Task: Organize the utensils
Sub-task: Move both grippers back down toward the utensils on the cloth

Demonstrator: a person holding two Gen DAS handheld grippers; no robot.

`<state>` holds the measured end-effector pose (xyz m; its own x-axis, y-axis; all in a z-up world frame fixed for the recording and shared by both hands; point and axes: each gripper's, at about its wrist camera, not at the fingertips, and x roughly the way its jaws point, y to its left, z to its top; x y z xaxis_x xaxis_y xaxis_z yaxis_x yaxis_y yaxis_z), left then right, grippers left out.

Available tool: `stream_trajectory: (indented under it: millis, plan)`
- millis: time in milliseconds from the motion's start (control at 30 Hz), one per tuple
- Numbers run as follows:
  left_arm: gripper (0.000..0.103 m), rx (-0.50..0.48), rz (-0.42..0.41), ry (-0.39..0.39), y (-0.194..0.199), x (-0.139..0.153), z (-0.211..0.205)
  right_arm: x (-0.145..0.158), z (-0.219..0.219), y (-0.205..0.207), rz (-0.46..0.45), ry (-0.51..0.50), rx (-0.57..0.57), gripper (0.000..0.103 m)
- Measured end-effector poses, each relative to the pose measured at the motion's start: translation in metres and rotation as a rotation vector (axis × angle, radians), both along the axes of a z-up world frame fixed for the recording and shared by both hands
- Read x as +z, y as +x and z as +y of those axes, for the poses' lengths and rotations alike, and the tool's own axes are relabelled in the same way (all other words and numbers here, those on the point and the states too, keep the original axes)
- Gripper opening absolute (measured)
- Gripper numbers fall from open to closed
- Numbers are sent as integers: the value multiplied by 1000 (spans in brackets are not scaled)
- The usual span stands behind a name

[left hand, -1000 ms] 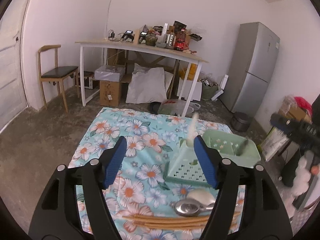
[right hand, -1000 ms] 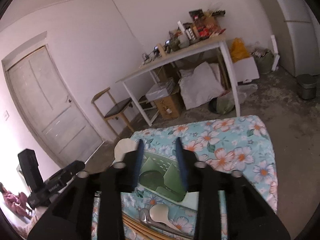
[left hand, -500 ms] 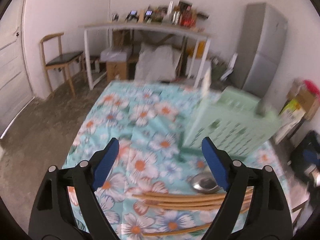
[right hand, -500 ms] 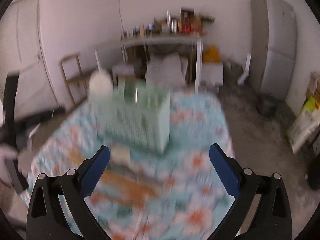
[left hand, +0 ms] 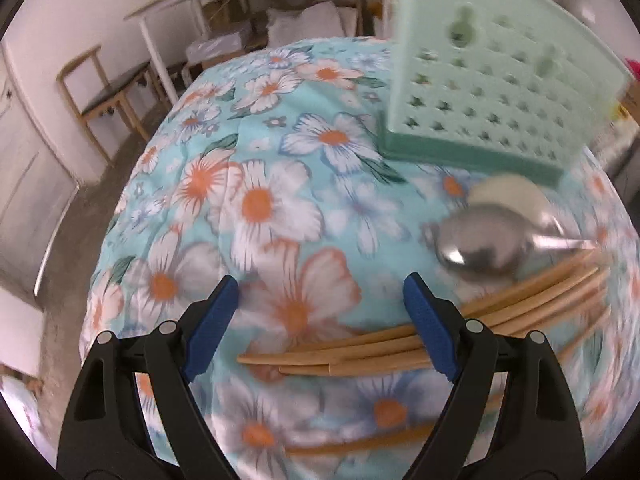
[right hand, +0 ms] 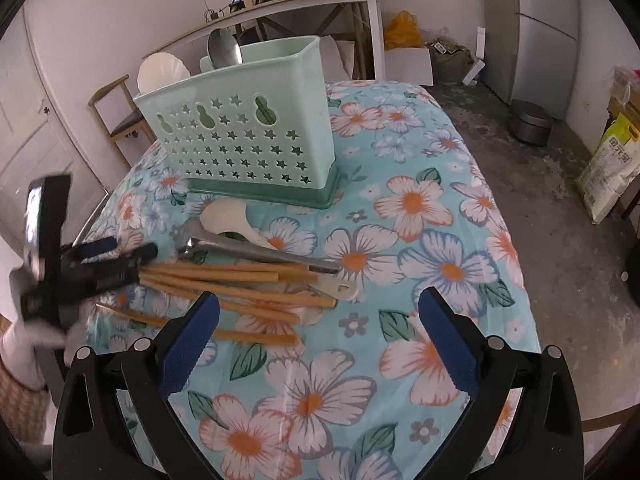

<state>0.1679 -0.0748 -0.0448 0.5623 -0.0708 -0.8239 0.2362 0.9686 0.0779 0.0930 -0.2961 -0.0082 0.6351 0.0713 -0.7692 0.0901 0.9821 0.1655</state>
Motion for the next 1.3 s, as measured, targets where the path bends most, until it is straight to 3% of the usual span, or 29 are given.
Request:
stream_trajectory:
  millis: [300,467,533,1000,1300]
  plan:
    - [81,-41,3,-105,-28,3,17,-3,37,27,-59,-24,92,97]
    - [82,-46,-27,-121,-43,0,19,-33,59,40,10,-69,134,97]
    - [83,-52,-27,-123,-48,-2,20,-46,66,35,42,-81,160,97]
    - [85,-41,-16,-147,-83,-4,27,-48,69,-6,39,-43,166,97]
    - [94,-31,-11,-168,-86,-7,26,-48,66,-14,15,-14,174,97]
